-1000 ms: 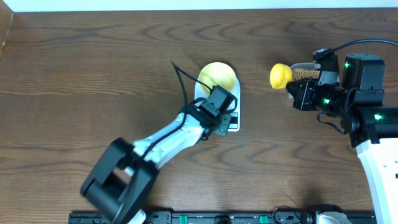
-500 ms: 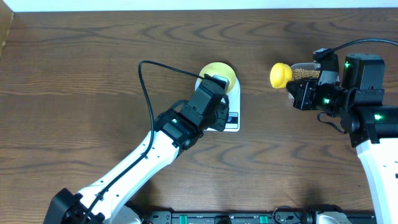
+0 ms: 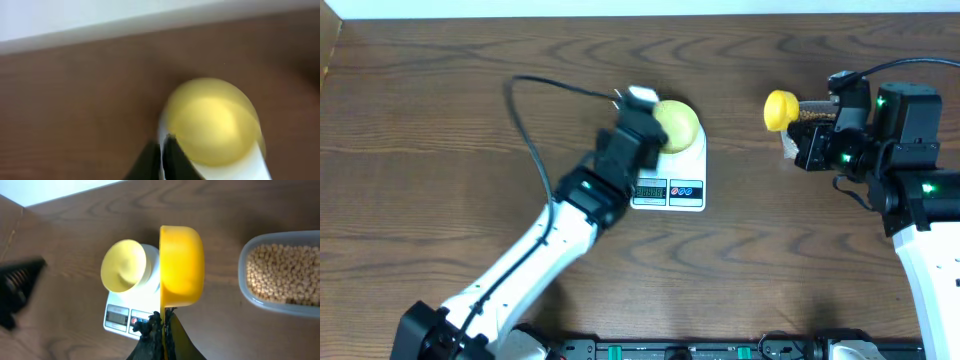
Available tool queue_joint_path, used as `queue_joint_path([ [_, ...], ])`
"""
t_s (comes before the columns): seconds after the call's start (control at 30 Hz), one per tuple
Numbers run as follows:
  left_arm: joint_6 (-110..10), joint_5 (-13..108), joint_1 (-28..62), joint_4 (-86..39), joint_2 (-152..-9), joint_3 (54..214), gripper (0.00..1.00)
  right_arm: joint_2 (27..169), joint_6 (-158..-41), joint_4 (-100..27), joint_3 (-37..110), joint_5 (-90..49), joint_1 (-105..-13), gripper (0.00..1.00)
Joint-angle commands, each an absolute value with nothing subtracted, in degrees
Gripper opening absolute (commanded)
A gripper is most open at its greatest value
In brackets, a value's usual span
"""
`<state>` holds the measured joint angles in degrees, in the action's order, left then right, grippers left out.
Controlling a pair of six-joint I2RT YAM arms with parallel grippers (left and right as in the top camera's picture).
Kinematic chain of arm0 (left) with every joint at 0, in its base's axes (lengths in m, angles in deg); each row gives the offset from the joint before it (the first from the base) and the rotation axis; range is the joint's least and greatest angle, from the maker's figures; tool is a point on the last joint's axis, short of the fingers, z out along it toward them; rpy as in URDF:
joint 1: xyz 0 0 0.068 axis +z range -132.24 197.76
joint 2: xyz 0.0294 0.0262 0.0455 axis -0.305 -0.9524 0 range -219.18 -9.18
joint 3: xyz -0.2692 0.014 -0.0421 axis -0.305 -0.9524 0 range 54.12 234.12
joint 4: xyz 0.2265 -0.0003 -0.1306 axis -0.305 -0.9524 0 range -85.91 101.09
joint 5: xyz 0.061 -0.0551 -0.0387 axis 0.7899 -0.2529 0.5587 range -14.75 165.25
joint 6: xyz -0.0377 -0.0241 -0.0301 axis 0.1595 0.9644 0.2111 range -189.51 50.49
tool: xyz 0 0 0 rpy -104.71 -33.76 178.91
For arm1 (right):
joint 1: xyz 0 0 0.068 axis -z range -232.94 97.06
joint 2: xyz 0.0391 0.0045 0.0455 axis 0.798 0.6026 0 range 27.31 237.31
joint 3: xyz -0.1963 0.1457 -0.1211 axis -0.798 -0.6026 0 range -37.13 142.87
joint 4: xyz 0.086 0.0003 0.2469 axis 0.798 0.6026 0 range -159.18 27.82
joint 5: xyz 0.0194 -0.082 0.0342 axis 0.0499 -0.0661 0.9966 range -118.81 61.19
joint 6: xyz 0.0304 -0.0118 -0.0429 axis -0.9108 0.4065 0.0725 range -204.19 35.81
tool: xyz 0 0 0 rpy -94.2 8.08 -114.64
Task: Scoop item into bowl and weigh 50g on scale
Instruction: 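Withdraw the left gripper from the scale back toward the left side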
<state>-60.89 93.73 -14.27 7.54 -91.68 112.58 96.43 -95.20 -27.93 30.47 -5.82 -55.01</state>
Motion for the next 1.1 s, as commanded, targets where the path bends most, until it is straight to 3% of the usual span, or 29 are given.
queue_joint_path([
  [0.0, -62.4, 98.6, -8.1, 18.4, -93.9, 112.8, 0.08, 95.9, -94.2, -29.3, 31.4, -6.4, -54.7, 0.01],
  [0.17, -62.4, 98.2, -2.7, 28.3, -95.8, 112.8, 0.08, 95.9, -94.1, -29.5, 31.4, -6.4, -54.7, 0.01],
  [0.47, -62.4, 96.5, -1.7, 24.0, -96.2, 112.8, 0.08, 95.9, -93.9, -29.6, 31.4, -9.8, -54.7, 0.01],
  [0.63, -63.9, 89.1, -1.7, 19.2, -96.2, 112.8, 0.08, 95.9, -93.3, -29.5, 31.4, -9.8, -54.7, 0.01],
  [0.83, -76.1, 71.9, -1.7, 13.5, -95.4, 112.8, 0.08, 95.9, -93.3, -29.5, 31.4, -9.8, -54.7, 0.01],
  [1.07, -83.1, 65.1, -1.6, 3.9, -88.8, 112.8, 0.08, 95.9, -93.3, -29.5, 31.4, -9.8, -54.7, 0.01],
])
